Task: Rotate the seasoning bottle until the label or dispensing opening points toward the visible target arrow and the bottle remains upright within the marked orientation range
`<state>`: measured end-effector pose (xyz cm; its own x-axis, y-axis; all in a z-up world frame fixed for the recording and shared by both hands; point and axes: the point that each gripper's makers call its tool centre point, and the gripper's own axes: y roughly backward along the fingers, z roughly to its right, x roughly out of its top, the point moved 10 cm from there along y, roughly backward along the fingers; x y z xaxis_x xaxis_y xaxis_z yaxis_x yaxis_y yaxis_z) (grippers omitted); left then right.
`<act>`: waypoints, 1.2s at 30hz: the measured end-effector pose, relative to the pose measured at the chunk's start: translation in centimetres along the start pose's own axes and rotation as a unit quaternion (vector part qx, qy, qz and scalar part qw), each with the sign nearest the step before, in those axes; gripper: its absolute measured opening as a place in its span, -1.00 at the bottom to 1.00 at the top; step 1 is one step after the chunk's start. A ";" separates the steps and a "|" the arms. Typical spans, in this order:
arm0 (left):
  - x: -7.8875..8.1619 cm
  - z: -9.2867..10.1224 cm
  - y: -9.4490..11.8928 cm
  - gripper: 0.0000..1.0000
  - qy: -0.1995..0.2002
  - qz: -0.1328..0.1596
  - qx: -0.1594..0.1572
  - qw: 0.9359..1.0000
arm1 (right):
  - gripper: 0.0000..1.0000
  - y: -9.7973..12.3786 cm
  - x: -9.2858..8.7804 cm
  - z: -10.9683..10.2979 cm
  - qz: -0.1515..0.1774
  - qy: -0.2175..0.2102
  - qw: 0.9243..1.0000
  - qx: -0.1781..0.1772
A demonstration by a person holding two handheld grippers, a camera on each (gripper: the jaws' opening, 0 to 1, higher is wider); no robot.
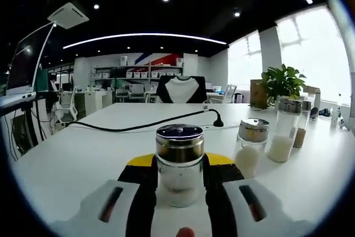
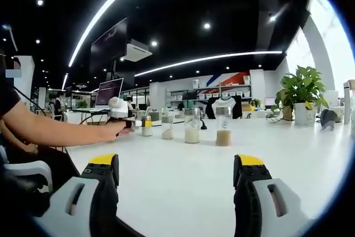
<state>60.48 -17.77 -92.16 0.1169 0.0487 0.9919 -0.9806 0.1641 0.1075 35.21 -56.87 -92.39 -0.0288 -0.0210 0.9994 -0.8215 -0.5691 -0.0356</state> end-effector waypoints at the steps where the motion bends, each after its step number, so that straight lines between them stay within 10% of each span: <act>1: 0.1 -0.1 0.1 -0.34 0.009 -0.002 -0.001 1.000 | 0.71 0.0 0.0 0.0 0.001 0.000 1.000 0.000; 13: 1.8 0.6 2.3 -0.34 0.092 0.026 -0.059 0.994 | 0.68 0.0 -0.2 0.1 0.005 -0.010 1.000 0.002; 36: 2.4 4.3 6.1 -0.34 -0.012 0.021 -0.147 0.989 | 0.64 -0.3 -0.2 -0.6 0.005 -0.006 1.000 0.013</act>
<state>54.09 -20.87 -88.82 0.0694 0.0388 0.9968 -0.8963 0.4411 0.0452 35.12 -56.25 -92.58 -0.0303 -0.0368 0.9989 -0.8062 -0.5899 -0.0461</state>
